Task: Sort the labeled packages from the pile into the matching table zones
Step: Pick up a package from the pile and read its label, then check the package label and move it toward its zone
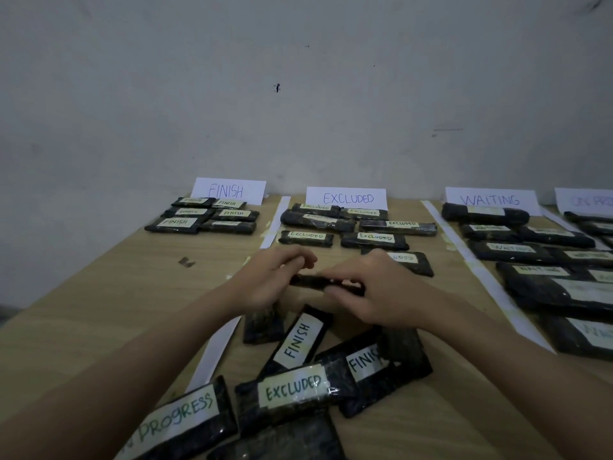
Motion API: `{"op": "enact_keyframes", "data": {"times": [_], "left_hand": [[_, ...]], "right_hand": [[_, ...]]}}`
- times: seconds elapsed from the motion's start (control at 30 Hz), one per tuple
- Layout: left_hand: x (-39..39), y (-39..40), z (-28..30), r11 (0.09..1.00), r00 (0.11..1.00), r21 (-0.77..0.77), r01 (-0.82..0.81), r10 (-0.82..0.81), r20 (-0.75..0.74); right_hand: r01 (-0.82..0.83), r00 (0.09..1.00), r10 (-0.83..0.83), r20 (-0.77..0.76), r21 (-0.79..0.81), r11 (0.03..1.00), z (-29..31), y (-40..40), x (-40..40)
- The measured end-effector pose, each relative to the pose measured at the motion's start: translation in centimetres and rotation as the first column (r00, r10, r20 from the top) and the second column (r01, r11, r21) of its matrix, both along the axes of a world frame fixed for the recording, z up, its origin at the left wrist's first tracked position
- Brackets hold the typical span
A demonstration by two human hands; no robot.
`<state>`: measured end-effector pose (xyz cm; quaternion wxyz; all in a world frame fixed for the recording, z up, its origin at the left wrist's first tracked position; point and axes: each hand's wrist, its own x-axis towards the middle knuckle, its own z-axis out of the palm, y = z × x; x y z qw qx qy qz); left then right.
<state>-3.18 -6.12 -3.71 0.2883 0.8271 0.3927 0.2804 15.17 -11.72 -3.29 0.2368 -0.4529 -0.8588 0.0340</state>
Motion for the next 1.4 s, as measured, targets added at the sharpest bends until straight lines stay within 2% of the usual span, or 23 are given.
{"op": "enact_keyframes", "data": {"times": [0.07, 0.13, 0.17, 0.23, 0.3, 0.33, 0.4, 0.5, 0.73, 0.8, 0.83, 0.9, 0.97, 1.03, 1.1, 1.13, 1.23, 1.33, 1.4], "left_hand": [[0.3, -0.4, 0.5, 0.984, 0.974, -0.173, -0.036, 0.073, 0.214], [0.6, -0.5, 0.9, 0.949, 0.930, -0.315, -0.013, 0.127, 0.346], [0.7, -0.5, 1.0, 0.939, 0.921, -0.343, -0.001, 0.135, 0.367], [0.9, -0.5, 1.1, 0.950, 0.933, -0.313, -0.001, 0.114, 0.341], [1.1, -0.4, 1.1, 0.958, 0.938, -0.285, -0.010, 0.108, 0.330], [1.4, -0.3, 1.2, 0.957, 0.927, -0.290, -0.011, 0.119, 0.356], [1.8, -0.1, 1.5, 0.950, 0.885, -0.311, -0.001, 0.146, 0.443], [2.4, 0.2, 2.3, 0.944, 0.827, -0.330, 0.011, 0.177, 0.534], [2.9, 0.5, 3.0, 0.932, 0.820, -0.360, 0.035, 0.180, 0.544], [2.8, 0.2, 2.8, 0.926, 0.877, -0.374, 0.058, 0.133, 0.463], [2.7, 0.0, 2.7, 0.935, 0.926, -0.350, 0.053, 0.086, 0.369], [2.8, -0.4, 2.7, 0.951, 0.968, -0.304, 0.055, 0.023, 0.248], [2.9, -0.4, 2.9, 0.956, 0.945, -0.289, 0.057, 0.041, 0.324], [2.9, 0.0, 3.3, 0.946, 0.884, -0.321, 0.050, 0.108, 0.455], [2.4, 0.3, 3.5, 0.936, 0.837, -0.349, 0.053, 0.149, 0.527], [2.0, 0.5, 3.5, 0.934, 0.828, -0.353, 0.047, 0.161, 0.537], [0.6, 0.9, 2.7, 0.916, 0.775, -0.402, 0.009, 0.247, 0.581], [-1.2, 1.5, 1.5, 0.887, 0.700, -0.461, -0.036, 0.351, 0.622], [-2.7, 1.8, 0.7, 0.875, 0.676, -0.481, -0.055, 0.387, 0.627]], "right_hand": [[0.086, 0.960, -0.069, -0.273, 0.049, 0.995, 0.7, 0.1, 0.2], [0.202, 0.820, -0.169, -0.547, 0.001, 0.979, 1.3, 0.3, 0.4], [0.216, 0.708, -0.213, -0.674, -0.080, 0.973, 1.4, 0.3, 0.4], [0.121, 0.413, -0.283, -0.866, -0.256, 0.959, 1.7, 0.4, 0.4], [-0.014, 0.124, -0.329, -0.936, -0.333, 0.943, 1.9, 0.4, 0.4], [-0.059, 0.029, -0.344, -0.939, -0.345, 0.937, 2.0, 0.4, 0.5], [-0.131, -0.082, -0.359, -0.930, -0.347, 0.929, 2.0, 0.4, 0.6], [-0.162, -0.128, -0.364, -0.923, -0.342, 0.926, 1.9, 0.3, 0.9], [-0.103, -0.109, -0.328, -0.939, -0.317, 0.943, 1.8, 0.6, 1.5], [-0.056, -0.105, -0.310, -0.945, -0.305, 0.951, 1.9, 0.9, 1.6], [-0.012, -0.063, -0.297, -0.953, -0.296, 0.955, 2.0, 1.1, 1.5], [0.109, 0.161, -0.276, -0.948, -0.260, 0.959, 2.3, 1.4, 1.4], [0.129, 0.408, -0.249, -0.878, -0.214, 0.968, 2.9, 1.5, 1.1], [0.091, 0.554, -0.223, -0.802, -0.208, 0.974, 3.3, 1.9, 0.6], [0.141, 0.651, -0.223, -0.726, -0.173, 0.975, 3.5, 2.5, 0.1], [0.206, 0.707, -0.222, -0.671, -0.105, 0.973, 3.5, 2.8, -0.3], [0.316, 0.896, -0.220, -0.387, 0.203, 0.927, 2.7, 3.5, -1.9], [0.298, 0.954, -0.277, -0.111, 0.319, 0.900, 1.1, 4.4, -4.2], [0.279, 0.959, -0.276, -0.057, 0.328, 0.902, 0.4, 5.2, -5.9]]}}
